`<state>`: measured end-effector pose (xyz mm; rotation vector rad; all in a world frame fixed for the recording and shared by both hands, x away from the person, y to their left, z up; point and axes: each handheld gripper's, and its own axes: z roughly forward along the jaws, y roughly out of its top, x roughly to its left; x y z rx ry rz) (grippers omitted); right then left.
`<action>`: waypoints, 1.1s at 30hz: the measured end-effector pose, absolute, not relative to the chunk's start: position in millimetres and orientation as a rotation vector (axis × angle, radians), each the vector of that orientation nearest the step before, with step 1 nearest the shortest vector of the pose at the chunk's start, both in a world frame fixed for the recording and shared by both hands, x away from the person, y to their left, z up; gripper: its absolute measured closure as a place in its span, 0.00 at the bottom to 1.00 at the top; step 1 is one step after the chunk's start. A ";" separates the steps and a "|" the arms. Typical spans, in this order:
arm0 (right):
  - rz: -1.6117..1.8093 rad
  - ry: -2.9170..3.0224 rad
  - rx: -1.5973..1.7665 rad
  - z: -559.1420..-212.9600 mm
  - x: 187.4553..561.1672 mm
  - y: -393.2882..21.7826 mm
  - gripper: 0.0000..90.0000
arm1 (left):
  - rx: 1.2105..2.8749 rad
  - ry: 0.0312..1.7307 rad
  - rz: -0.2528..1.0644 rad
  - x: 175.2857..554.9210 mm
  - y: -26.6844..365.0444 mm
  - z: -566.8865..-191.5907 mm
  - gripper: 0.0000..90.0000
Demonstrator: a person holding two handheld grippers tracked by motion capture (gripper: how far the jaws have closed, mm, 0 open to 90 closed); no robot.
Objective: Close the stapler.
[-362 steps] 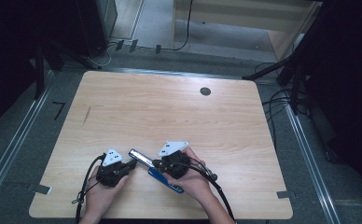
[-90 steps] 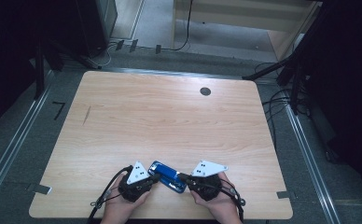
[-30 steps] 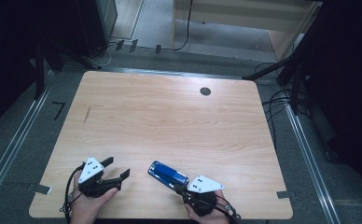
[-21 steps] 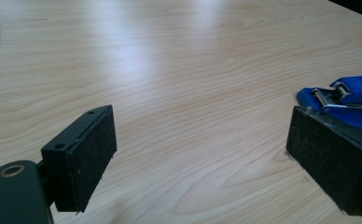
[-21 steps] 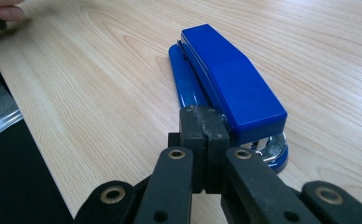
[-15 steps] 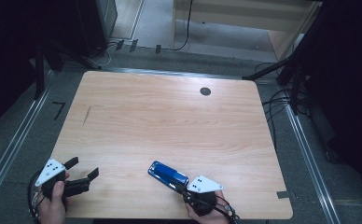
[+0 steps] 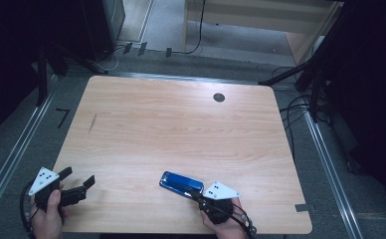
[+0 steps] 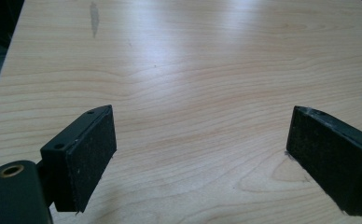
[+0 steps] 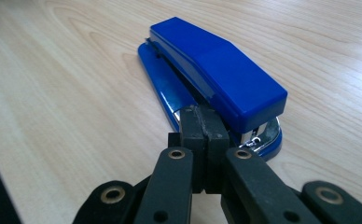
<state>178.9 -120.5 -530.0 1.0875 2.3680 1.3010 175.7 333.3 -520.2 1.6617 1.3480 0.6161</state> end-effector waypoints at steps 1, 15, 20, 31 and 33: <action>1.291 2.364 1.092 -530.6 180.8 -121.1 1.00 | 1.661 1.351 0.617 175.9 333.6 -520.4 0.10; 1.303 2.294 1.170 -535.5 202.8 -131.5 1.00 | 1.686 1.350 0.611 178.9 330.9 -522.9 0.10; 1.308 2.276 1.173 -536.5 209.5 -131.3 1.00 | 1.683 1.348 0.605 178.5 331.4 -522.9 0.10; 1.327 2.261 1.169 -538.5 215.2 -131.9 1.00 | 1.687 1.348 0.606 177.6 331.4 -523.0 0.10; 1.327 2.262 1.169 -538.5 214.9 -130.7 1.00 | 1.687 1.347 0.606 177.5 331.5 -523.0 0.10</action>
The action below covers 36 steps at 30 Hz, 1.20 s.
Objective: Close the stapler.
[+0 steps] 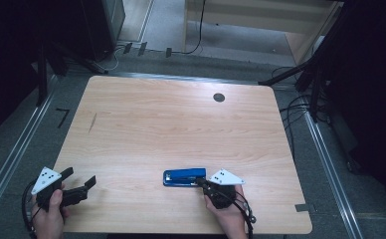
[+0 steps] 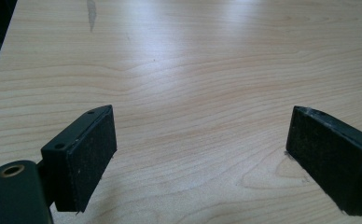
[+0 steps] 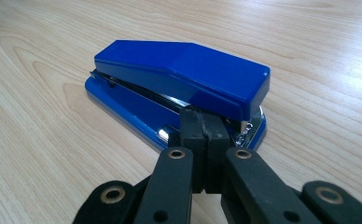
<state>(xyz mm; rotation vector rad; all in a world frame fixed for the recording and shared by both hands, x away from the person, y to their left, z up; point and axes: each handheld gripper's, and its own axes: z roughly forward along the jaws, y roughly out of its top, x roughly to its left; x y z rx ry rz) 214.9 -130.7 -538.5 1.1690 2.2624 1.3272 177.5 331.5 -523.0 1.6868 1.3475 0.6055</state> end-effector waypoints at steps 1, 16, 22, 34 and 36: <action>1.325 2.263 1.169 -538.4 214.6 -130.1 1.00 | 1.685 1.349 0.604 177.6 331.6 -523.0 0.10; 1.435 2.131 1.166 -523.9 202.3 -166.2 0.74 | 1.681 1.353 0.600 178.0 332.1 -523.1 0.10; 1.433 2.056 1.139 -524.6 206.2 -186.5 0.45 | 1.684 1.355 0.602 178.3 331.9 -523.1 0.10; 1.408 2.048 1.227 -521.5 208.4 -212.8 0.12 | 1.682 1.356 0.601 178.3 332.1 -523.1 0.10; 1.409 2.045 1.234 -521.1 208.0 -217.5 0.09 | 1.681 1.357 0.602 178.2 332.0 -523.1 0.10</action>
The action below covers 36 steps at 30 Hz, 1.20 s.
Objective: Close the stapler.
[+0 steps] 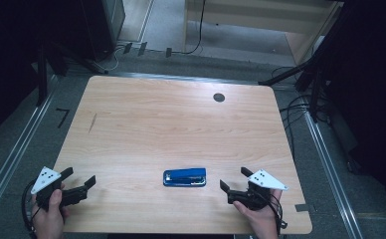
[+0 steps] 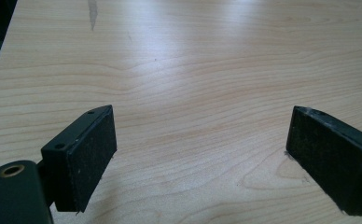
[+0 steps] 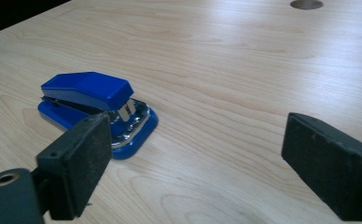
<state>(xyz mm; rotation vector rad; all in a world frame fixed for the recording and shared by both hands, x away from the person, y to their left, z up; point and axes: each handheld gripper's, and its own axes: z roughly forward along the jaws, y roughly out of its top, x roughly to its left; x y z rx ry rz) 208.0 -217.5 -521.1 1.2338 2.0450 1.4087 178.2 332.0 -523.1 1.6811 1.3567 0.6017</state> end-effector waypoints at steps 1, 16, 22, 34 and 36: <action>1.408 2.040 1.240 -521.0 207.9 -220.0 0.07 | 1.682 1.357 0.602 178.3 332.1 -523.1 0.10; 1.389 1.985 1.318 -527.2 202.1 -271.2 0.00 | 1.682 1.361 0.596 178.5 332.4 -523.1 0.10; 1.374 1.969 1.353 -530.7 200.3 -288.4 0.00 | 1.679 1.362 0.597 178.6 332.3 -523.1 0.10; 1.325 1.932 1.423 -538.7 192.1 -326.1 0.00 | 1.675 1.367 0.594 178.7 332.4 -523.1 0.10; 1.323 1.920 1.445 -540.0 189.9 -333.5 0.00 | 1.673 1.365 0.592 178.6 332.7 -523.1 0.10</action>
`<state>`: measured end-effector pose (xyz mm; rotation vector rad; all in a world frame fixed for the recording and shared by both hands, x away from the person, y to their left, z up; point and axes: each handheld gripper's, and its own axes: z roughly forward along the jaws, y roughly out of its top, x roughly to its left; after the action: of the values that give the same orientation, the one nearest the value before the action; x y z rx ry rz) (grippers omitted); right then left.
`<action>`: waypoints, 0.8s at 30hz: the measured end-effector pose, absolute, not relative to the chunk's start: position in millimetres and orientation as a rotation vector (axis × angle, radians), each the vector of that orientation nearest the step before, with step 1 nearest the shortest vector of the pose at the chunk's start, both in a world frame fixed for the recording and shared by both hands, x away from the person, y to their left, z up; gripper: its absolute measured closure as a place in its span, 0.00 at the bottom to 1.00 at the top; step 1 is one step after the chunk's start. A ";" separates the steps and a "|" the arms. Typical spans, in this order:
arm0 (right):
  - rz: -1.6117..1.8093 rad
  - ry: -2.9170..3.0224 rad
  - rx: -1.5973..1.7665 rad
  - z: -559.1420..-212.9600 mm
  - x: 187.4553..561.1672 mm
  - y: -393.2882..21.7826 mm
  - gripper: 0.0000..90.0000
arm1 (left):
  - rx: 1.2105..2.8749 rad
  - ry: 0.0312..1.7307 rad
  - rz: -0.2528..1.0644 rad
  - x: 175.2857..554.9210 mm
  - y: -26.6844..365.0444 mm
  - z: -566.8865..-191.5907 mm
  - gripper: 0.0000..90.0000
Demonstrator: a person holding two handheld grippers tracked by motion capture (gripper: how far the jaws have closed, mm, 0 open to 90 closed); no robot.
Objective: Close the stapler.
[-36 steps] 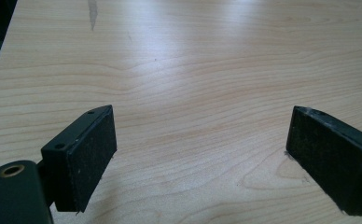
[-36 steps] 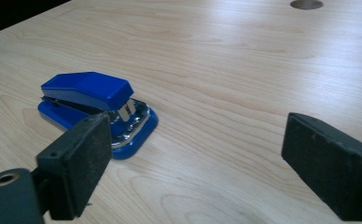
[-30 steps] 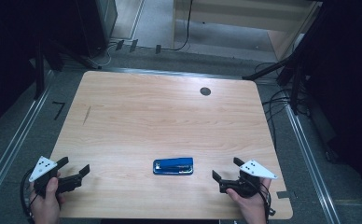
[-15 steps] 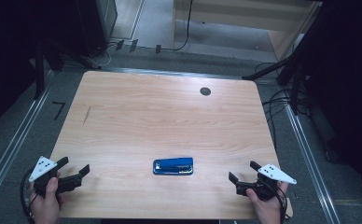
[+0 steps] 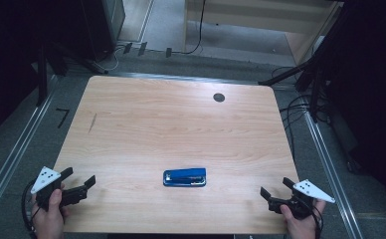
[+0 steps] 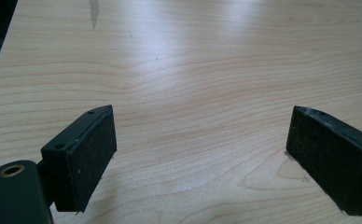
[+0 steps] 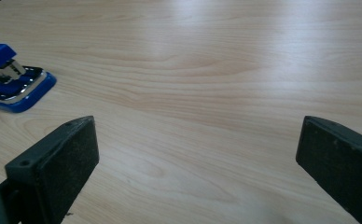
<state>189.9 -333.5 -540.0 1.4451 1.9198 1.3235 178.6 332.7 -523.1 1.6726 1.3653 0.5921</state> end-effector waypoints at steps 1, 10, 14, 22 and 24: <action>1.318 1.915 1.449 -540.7 188.7 -337.3 0.00 | 1.672 1.365 0.591 178.5 333.0 -523.1 0.10; 1.285 1.849 1.503 -544.5 180.0 -369.4 0.00 | 1.678 1.362 0.585 179.2 333.0 -523.3 0.10; 1.281 1.813 1.530 -546.9 175.8 -385.0 0.00 | 1.676 1.361 0.585 179.4 333.2 -523.3 0.10; 1.272 1.796 1.576 -553.7 172.4 -397.6 0.00 | 1.675 1.363 0.582 179.5 333.3 -523.3 0.10; 1.269 1.798 1.566 -553.9 173.3 -397.0 0.00 | 1.678 1.362 0.582 179.6 333.1 -523.3 0.10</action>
<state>173.3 -397.0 -553.9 1.5660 1.7976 1.2694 179.6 333.1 -523.3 1.6777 1.3619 0.5815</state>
